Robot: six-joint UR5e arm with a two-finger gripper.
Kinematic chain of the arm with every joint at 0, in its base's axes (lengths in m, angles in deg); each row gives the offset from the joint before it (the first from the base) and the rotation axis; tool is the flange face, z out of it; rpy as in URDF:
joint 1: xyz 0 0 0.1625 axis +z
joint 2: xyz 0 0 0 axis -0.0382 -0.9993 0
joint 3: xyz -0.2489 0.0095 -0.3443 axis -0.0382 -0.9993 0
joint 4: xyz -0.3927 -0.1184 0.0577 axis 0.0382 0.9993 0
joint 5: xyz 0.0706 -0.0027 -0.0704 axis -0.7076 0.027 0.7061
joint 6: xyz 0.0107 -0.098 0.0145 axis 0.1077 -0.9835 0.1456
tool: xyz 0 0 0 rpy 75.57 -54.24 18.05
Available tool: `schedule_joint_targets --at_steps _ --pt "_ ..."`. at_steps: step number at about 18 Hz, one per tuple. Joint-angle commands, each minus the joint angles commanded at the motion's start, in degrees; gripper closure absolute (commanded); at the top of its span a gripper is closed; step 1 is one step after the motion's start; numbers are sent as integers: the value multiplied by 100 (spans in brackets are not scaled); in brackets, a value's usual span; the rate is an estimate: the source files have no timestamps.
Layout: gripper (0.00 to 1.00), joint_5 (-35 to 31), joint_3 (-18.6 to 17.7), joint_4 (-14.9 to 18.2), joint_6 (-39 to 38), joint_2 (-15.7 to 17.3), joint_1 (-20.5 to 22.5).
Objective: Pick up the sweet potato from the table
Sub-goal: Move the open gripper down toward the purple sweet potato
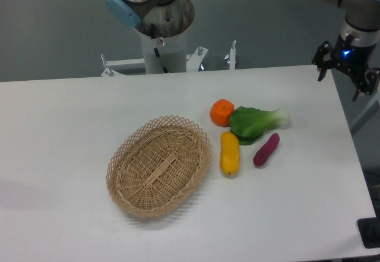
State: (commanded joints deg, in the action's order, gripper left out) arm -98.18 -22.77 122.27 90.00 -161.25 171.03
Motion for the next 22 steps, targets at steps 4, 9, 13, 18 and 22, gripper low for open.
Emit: schedule_joint_targets --at_steps 4,9,13,18,22 --pt "1 9 -35 -9 -35 -26 -18" --pt "0 9 -193 -26 -97 -26 -26" --pt "0 35 -333 -53 -535 -53 -88" --pt "0 -9 -457 -517 -1352 -307 -491" --pt "0 -18 -545 -966 -2038 -571 -869"
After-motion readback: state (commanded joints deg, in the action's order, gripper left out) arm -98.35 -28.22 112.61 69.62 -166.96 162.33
